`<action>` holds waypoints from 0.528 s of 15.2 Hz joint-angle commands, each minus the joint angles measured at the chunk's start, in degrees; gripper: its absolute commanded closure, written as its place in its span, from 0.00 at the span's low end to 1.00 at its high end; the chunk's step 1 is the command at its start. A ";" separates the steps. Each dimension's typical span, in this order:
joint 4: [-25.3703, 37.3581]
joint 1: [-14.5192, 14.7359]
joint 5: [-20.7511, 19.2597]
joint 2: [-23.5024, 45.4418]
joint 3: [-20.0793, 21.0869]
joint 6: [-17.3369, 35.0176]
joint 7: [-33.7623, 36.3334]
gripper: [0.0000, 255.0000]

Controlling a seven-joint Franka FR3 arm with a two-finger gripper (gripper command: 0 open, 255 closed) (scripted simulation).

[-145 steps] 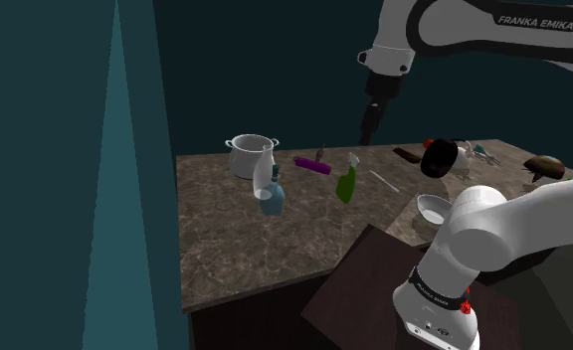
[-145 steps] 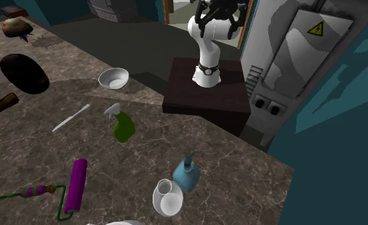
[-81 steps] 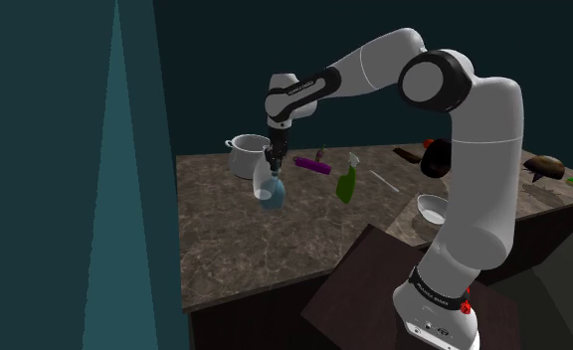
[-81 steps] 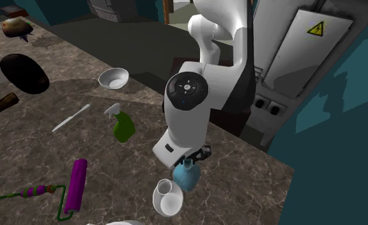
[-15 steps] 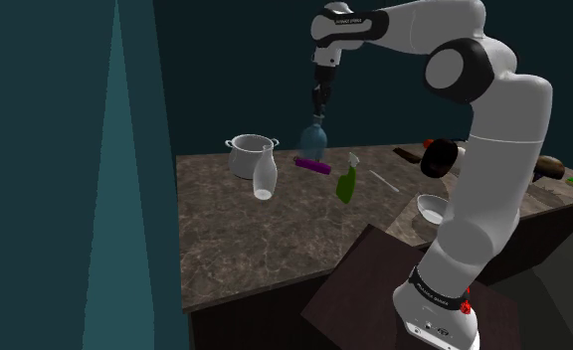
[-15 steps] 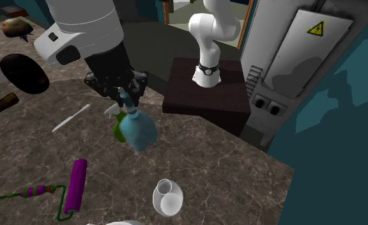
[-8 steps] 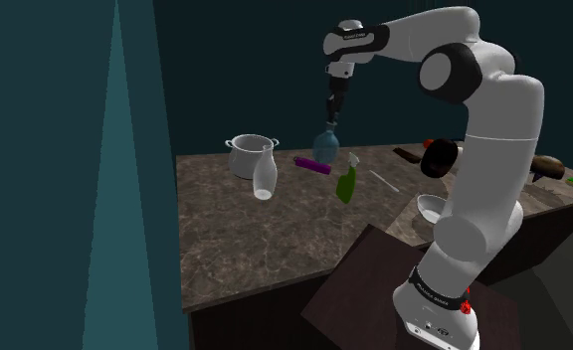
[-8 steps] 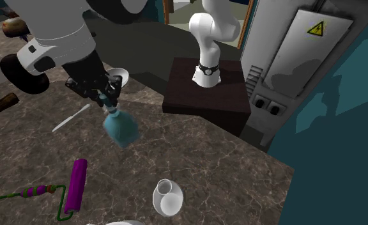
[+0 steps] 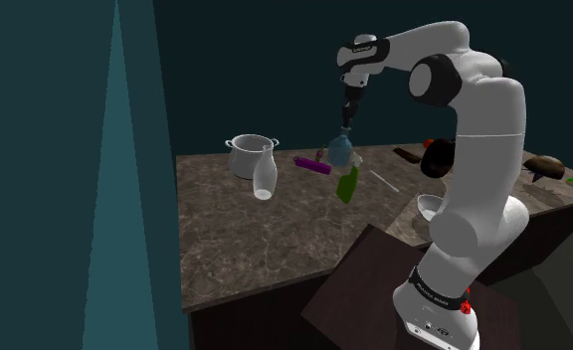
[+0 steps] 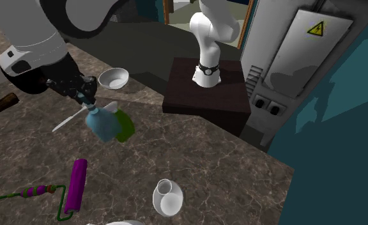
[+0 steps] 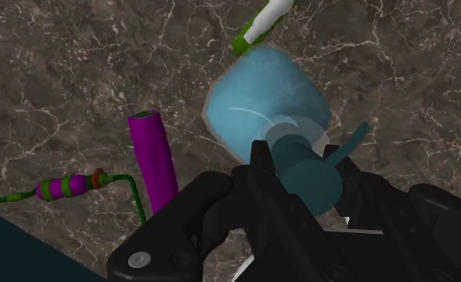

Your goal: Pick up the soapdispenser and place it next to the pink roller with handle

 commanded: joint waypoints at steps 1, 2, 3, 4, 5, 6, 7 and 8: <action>1.17 -1.81 0.54 1.76 -0.50 0.57 -2.31 1.00; 2.19 -2.76 0.86 2.90 -0.71 0.66 -3.40 1.00; 3.31 -3.75 1.19 4.09 -0.89 0.71 -4.48 1.00; 4.55 -4.74 1.54 5.35 -1.05 0.71 -5.54 1.00; 5.90 -5.76 1.88 6.67 -1.18 0.65 -6.57 1.00; 8.29 -7.40 2.46 8.88 -1.37 0.44 -8.16 1.00; 7.61 -7.37 2.47 8.93 -1.32 1.18 -8.17 1.00; 6.95 -7.33 2.49 9.00 -1.29 1.90 -8.18 1.00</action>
